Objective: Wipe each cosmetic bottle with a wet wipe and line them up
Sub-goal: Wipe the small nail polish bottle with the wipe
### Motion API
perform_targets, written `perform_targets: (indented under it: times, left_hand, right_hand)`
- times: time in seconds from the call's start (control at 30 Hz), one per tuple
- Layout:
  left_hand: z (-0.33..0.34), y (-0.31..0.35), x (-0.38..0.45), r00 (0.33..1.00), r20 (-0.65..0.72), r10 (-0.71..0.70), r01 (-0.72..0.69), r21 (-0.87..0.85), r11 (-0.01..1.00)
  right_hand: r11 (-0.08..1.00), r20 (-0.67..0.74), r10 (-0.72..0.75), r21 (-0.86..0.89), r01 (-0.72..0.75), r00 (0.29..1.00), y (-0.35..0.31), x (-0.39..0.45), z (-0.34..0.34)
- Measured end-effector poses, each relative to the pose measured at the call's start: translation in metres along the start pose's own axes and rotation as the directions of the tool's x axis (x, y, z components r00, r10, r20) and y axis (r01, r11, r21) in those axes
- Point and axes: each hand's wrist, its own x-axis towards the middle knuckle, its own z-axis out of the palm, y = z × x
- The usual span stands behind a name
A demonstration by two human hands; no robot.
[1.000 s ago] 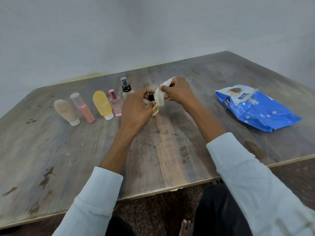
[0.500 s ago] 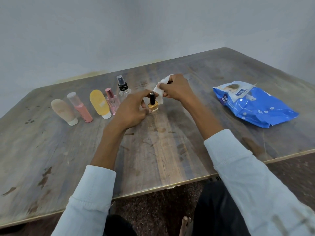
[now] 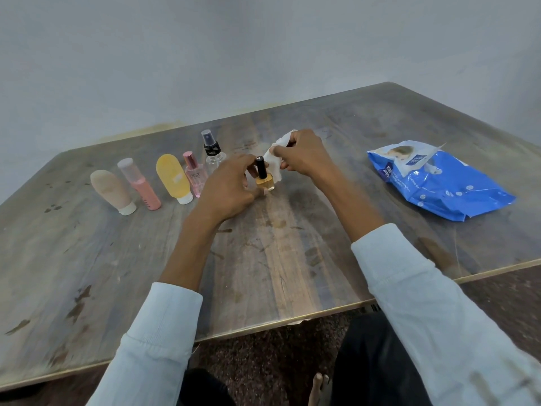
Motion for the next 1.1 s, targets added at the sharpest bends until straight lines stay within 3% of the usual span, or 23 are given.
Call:
perform_targets:
  times: [0.13, 0.27, 0.5, 0.63, 0.93, 1.1]
  left_hand:
    - [-0.002, 0.0, 0.001, 0.995, -0.078, -0.058, 0.058, 0.004, 0.998]
    - [-0.002, 0.001, 0.002, 0.998, -0.03, -0.047, 0.046, -0.035, 0.998]
    - [0.002, -0.004, 0.004, 1.0, 0.017, -0.026, 0.025, 0.071, 0.997]
    - [0.004, 0.004, 0.001, 0.997, -0.047, -0.06, 0.06, 0.001, 0.998]
    - [-0.002, 0.014, -0.003, 0.991, -0.006, -0.135, 0.133, -0.141, 0.981]
    - [-0.004, 0.016, -0.006, 0.993, 0.022, -0.117, 0.118, -0.039, 0.992]
  right_hand:
    - [0.998, 0.015, -0.033, -0.046, 0.034, 0.999, -0.001, -0.001, 0.002]
    - [0.998, 0.009, -0.041, -0.048, 0.041, 0.999, -0.001, -0.001, 0.001]
    - [0.999, 0.016, -0.028, -0.032, 0.028, 0.999, -0.002, -0.002, -0.001]
    - [0.999, 0.017, -0.03, -0.032, 0.03, 0.999, -0.002, -0.002, 0.0]
    - [1.0, -0.01, -0.018, -0.016, 0.018, 1.0, -0.001, -0.001, -0.002]
    - [1.0, -0.018, -0.017, 0.022, 0.017, 1.0, 0.0, 0.003, -0.009]
